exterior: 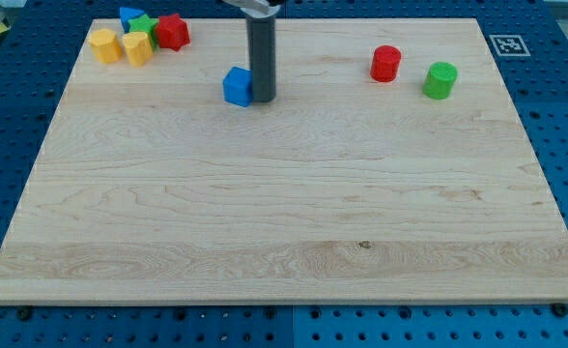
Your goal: Push the blue cube into the yellow heart
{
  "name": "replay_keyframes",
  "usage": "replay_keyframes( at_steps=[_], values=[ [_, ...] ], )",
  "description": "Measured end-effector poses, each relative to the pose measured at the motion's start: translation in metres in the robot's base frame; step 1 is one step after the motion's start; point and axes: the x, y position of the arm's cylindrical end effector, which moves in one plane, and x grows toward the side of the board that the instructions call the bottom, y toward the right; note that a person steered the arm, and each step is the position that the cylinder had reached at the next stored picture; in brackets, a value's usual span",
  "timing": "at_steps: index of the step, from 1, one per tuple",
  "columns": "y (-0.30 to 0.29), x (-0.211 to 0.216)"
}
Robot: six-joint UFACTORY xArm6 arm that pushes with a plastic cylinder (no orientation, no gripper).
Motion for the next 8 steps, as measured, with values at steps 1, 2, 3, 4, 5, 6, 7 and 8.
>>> replay_keyframes(
  at_steps=[1,2,3,4,5,6,7,8],
  values=[
    [-0.033,-0.001],
    [-0.069,-0.004],
    [-0.1,-0.015],
    [-0.133,-0.031],
    [-0.148,-0.039],
    [-0.097,0.002],
    [0.017,0.032],
    [0.146,0.033]
  ],
)
